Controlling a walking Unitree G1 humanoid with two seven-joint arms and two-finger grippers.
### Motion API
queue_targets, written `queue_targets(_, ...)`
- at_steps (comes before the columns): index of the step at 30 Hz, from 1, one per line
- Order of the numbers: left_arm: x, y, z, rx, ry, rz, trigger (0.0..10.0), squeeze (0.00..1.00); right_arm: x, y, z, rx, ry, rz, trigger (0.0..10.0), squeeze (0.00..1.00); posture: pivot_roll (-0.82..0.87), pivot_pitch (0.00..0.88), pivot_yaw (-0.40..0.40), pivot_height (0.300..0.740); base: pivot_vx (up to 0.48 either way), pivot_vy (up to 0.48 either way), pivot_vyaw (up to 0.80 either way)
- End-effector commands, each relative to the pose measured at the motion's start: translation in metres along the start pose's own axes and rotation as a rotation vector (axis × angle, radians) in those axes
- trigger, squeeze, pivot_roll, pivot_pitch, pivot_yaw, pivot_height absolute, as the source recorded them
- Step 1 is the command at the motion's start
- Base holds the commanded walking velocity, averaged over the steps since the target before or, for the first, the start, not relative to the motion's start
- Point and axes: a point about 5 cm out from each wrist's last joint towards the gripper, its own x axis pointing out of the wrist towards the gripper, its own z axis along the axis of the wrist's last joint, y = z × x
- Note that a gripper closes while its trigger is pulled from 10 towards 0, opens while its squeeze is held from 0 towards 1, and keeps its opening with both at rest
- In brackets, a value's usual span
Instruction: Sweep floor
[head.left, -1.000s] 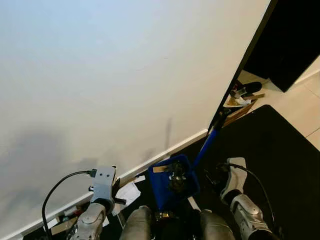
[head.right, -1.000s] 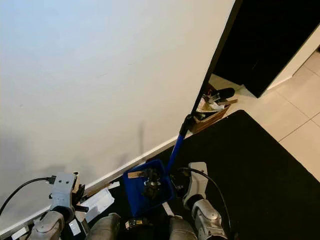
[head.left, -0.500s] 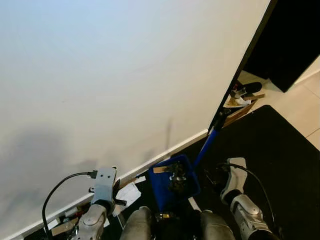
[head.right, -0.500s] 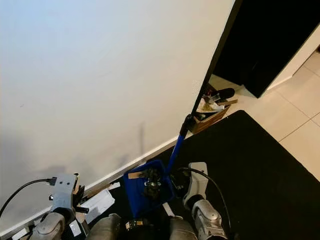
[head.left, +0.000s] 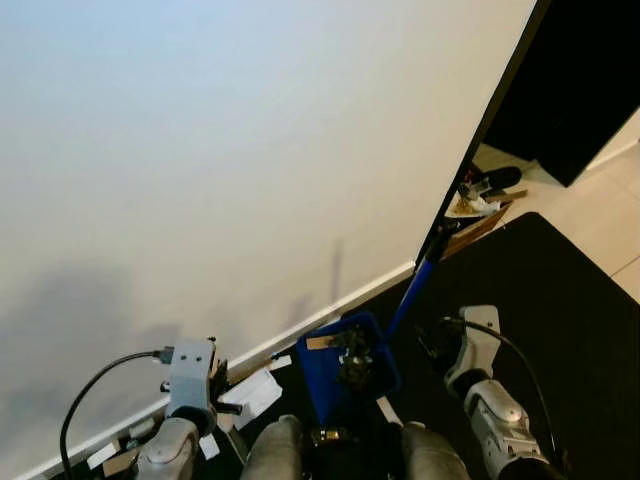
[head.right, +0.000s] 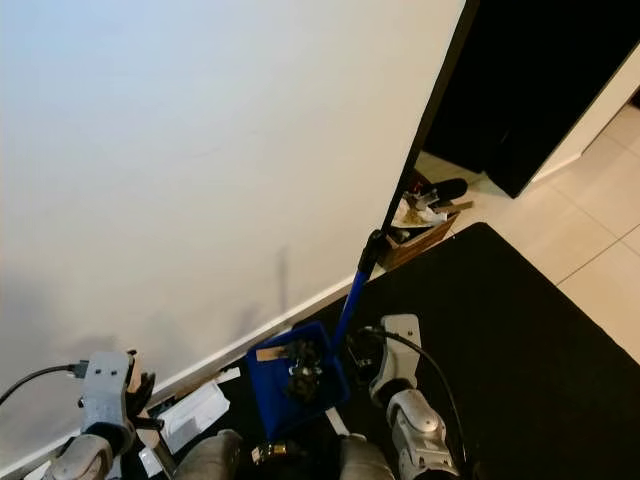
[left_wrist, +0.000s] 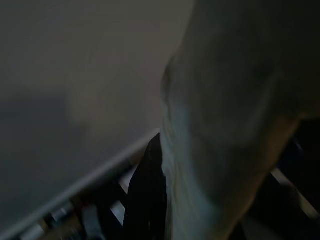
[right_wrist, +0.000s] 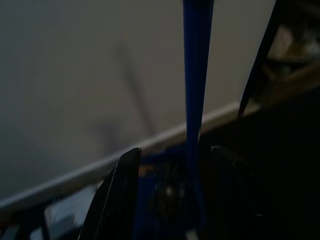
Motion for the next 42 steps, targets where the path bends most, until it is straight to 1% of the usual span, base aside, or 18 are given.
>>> queue_targets(1, -0.001, 0.017, 0.019, 0.061, -0.078, 0.083, 10.0, 0.00, 0.005, 0.001, 0.007, -0.071, -0.004, -0.005, 10.0, 0.00, 0.13, 0.073, 0.007, 0.740, 0.000, 0.000, 0.00)
queue_targets(3, -0.001, 0.017, 0.019, 0.061, -0.078, 0.083, 10.0, 0.00, 0.005, 0.001, 0.007, -0.071, -0.004, -0.005, 10.0, 0.00, 0.13, 0.073, 0.007, 0.740, 0.000, 0.000, 0.00)
queue_targets(5, -0.001, 0.022, 0.030, 0.062, -0.109, 0.113, 10.0, 0.00, 0.012, 0.003, 0.015, -0.098, -0.020, -0.010, 10.0, 0.00, 0.14, 0.069, 0.004, 0.740, 0.000, 0.000, 0.00)
queue_targets(6, -0.001, 0.022, 0.030, 0.062, -0.109, 0.113, 10.0, 0.00, 0.012, 0.003, 0.015, -0.098, -0.020, -0.010, 10.0, 0.00, 0.14, 0.069, 0.004, 0.740, 0.000, 0.000, 0.00)
queue_targets(8, -0.002, 0.027, 0.038, 0.064, -0.132, 0.143, 10.0, 0.00, 0.017, 0.003, 0.022, -0.104, -0.032, -0.026, 10.0, 0.00, 0.15, 0.066, 0.003, 0.740, 0.000, 0.000, 0.00)
queue_targets(13, -0.004, 0.030, 0.040, 0.064, -0.134, 0.170, 10.0, 0.00, 0.019, 0.005, 0.027, -0.106, -0.044, -0.035, 10.0, 0.00, 0.15, 0.066, 0.002, 0.740, 0.000, 0.000, 0.00)
queue_targets(14, -0.005, 0.030, 0.039, 0.063, -0.132, 0.171, 10.0, 0.00, 0.020, 0.005, 0.028, -0.108, -0.049, -0.042, 10.0, 1.00, 0.15, 0.065, 0.004, 0.740, 0.000, 0.000, 0.00)
queue_targets(21, -0.004, 0.025, 0.044, 0.068, -0.136, 0.177, 10.0, 0.00, 0.025, 0.002, 0.039, -0.122, -0.080, -0.061, 10.0, 1.00, 0.16, 0.057, 0.001, 0.740, 0.000, 0.000, 0.00)
queue_targets(28, -0.003, 0.024, 0.046, 0.067, -0.139, 0.179, 10.0, 0.00, 0.028, 0.001, 0.041, -0.123, -0.077, -0.061, 10.0, 1.00, 0.16, 0.056, 0.003, 0.740, 0.000, 0.000, 0.00)
queue_targets(29, -0.002, 0.024, 0.047, 0.067, -0.142, 0.179, 10.0, 0.00, 0.029, 0.002, 0.043, -0.123, -0.076, -0.057, 10.0, 0.13, 0.17, 0.056, 0.004, 0.740, 0.000, 0.000, 0.00)
queue_targets(30, -0.002, 0.023, 0.049, 0.067, -0.144, 0.179, 10.0, 0.00, 0.032, 0.002, 0.046, -0.122, -0.077, -0.055, 10.0, 0.00, 0.17, 0.058, 0.005, 0.740, 0.000, 0.000, 0.00)
queue_targets(33, -0.002, 0.023, 0.050, 0.068, -0.146, 0.178, 10.0, 0.00, 0.035, 0.001, 0.050, -0.123, -0.081, -0.055, 10.0, 0.00, 0.17, 0.060, 0.006, 0.740, 0.000, 0.000, 0.00)
queue_targets(35, -0.004, 0.024, 0.051, 0.072, -0.148, 0.178, 10.0, 0.00, 0.041, 0.002, 0.060, -0.124, -0.093, -0.054, 10.0, 0.00, 0.18, 0.061, 0.009, 0.740, 0.000, 0.000, 0.00)
queue_targets(37, -0.005, 0.024, 0.050, 0.074, -0.147, 0.178, 10.0, 0.00, 0.044, 0.001, 0.063, -0.126, -0.095, -0.054, 10.0, 0.00, 0.18, 0.061, 0.010, 0.740, 0.000, 0.000, 0.00)
queue_targets(39, -0.008, 0.026, 0.050, 0.084, -0.141, 0.182, 10.0, 0.00, 0.049, -0.004, 0.073, -0.114, -0.094, -0.061, 10.0, 0.00, 0.19, 0.061, 0.005, 0.740, 0.000, 0.000, 0.00)
queue_targets(42, -0.009, 0.028, 0.050, 0.083, -0.143, 0.193, 10.0, 0.00, 0.052, -0.008, 0.077, -0.111, -0.082, -0.065, 10.0, 0.00, 0.19, 0.061, 0.005, 0.740, 0.000, 0.000, 0.00)
